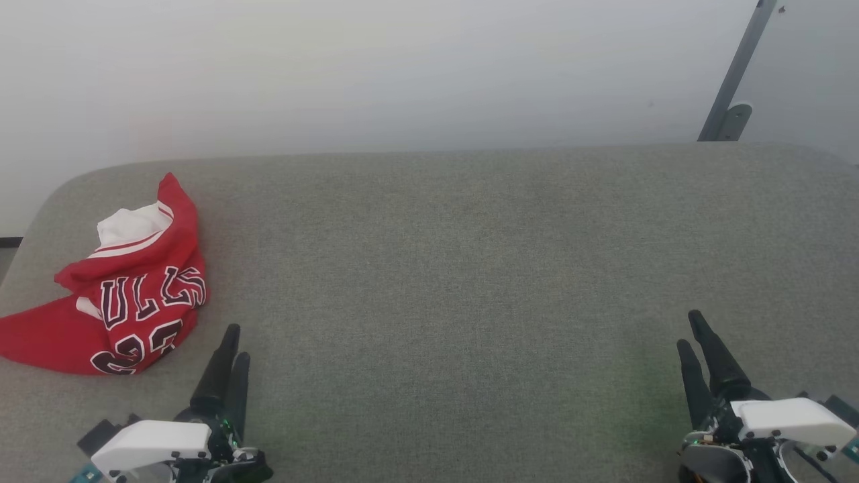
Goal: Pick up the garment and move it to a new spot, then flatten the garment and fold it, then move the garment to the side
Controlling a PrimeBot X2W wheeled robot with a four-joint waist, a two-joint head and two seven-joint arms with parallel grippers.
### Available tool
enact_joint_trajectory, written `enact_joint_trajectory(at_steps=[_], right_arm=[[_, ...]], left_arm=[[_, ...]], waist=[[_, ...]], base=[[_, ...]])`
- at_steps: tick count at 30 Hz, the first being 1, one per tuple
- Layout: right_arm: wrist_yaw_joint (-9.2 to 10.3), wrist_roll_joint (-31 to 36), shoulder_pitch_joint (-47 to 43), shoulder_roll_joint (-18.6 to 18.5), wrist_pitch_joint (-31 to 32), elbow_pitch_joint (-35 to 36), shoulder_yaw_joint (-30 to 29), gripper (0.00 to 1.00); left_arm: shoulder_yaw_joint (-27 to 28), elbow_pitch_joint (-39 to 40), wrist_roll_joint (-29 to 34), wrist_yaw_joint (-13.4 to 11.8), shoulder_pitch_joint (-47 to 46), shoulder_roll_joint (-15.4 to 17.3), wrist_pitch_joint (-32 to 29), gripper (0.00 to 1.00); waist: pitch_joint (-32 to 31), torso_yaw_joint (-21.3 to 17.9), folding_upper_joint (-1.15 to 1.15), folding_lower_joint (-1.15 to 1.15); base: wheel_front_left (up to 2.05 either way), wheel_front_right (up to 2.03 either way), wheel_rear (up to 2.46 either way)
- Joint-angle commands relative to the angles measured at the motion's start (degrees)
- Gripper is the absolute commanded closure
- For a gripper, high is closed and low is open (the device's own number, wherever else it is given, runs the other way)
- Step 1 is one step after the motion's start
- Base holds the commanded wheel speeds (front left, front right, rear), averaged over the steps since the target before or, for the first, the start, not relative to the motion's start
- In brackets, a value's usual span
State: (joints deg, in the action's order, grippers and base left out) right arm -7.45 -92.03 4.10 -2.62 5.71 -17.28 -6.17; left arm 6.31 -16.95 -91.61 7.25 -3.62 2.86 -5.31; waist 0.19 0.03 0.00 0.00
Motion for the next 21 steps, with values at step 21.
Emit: enact_joint_trajectory(at_steps=[21], right_arm=[[-0.02, 26.33, 5.91, -3.98, -6.35, 0.51, 4.94, 0.0]], left_arm=[[-1.4, 2.84, 28.49, -1.22, -3.76, 3.48, 5.96, 0.0]], waist=[[0.37, 0.37, 0.0, 0.0]], base=[[0.0, 0.0, 0.0]])
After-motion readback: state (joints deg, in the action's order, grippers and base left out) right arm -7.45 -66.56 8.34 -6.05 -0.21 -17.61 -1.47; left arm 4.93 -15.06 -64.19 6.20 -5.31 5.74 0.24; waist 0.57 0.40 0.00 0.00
